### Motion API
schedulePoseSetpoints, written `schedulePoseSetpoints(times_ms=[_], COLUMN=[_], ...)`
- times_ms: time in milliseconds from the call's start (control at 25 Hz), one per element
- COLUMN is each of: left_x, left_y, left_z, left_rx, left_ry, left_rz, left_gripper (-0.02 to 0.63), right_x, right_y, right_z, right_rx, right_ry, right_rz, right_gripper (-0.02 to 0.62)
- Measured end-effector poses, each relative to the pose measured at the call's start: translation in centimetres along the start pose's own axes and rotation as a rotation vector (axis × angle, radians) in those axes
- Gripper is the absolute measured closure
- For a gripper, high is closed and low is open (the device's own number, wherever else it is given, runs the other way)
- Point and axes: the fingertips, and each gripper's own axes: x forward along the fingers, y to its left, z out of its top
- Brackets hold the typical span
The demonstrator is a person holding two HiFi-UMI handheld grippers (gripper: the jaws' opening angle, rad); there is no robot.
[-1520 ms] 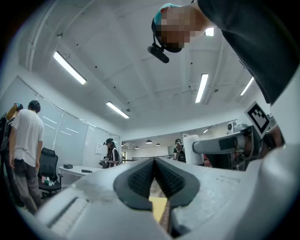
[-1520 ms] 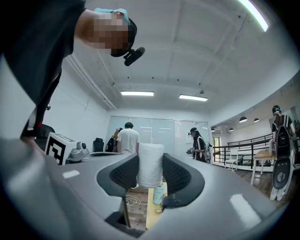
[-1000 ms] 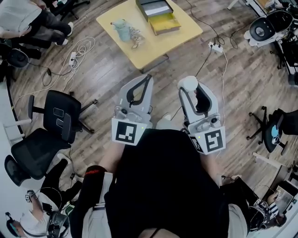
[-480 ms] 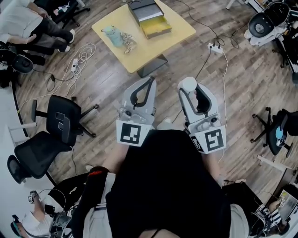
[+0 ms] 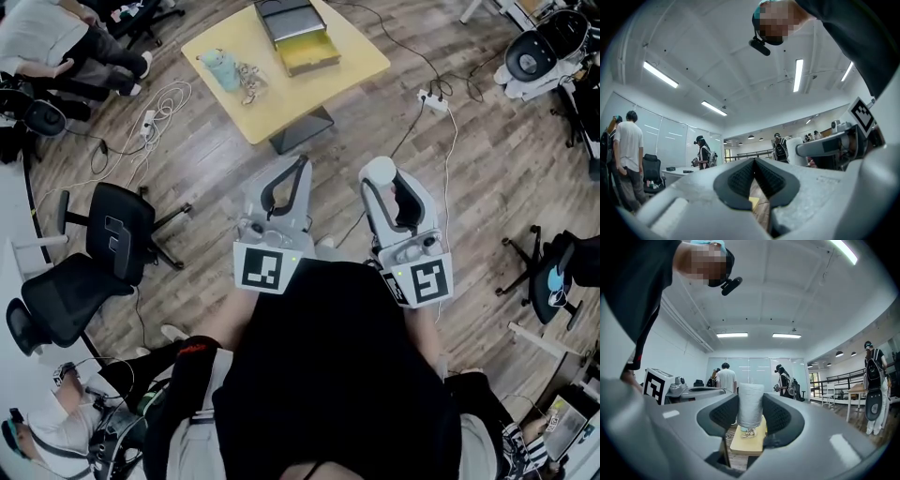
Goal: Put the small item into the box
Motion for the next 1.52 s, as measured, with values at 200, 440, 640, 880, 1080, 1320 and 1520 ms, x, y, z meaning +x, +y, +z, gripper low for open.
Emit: schedulePoseSetpoints(times_ms=[200,440,640,880,1080,1320,1520], left_x=[0.9,3.2,5.7,9.5,13.2,17.8,21.2], left_y=[-0.3,-0.6,0.6,2.5,4.6,7.7,10.4], left_z=[-0.3,-0.6,-1.6,-3.1,-4.2,-5.4,-6.1], left_rx=[0.018,0.019,-0.005,-0.046,-0.055,-0.034,-0.049], left_ry=[0.012,-0.004,-0.015,-0.003,-0.005,0.003,-0.012], left_rz=[-0.008,-0.040,-0.047,-0.052,-0.060,-0.089,-0.103], left_gripper=[0.604,0.604,0.604,0.604,0.604,0.604,0.604], right_x=[0.0,0.2,1.7,4.9,8.3,13.3,17.2], right_y=[-0.8,-2.7,-4.6,-7.2,-9.5,-12.1,-14.0], right_z=[0.4,0.0,-0.1,-1.0,-2.0,-2.5,-3.1], right_rx=[0.018,0.003,-0.016,-0.011,0.001,0.003,0.010], right_ry=[-0.020,-0.013,-0.003,0.037,0.069,0.093,0.110], right_rz=[-0.005,-0.035,-0.059,-0.076,-0.075,-0.081,-0.100], right_gripper=[0.428,0.428,0.428,0.428,0.428,0.428,0.428])
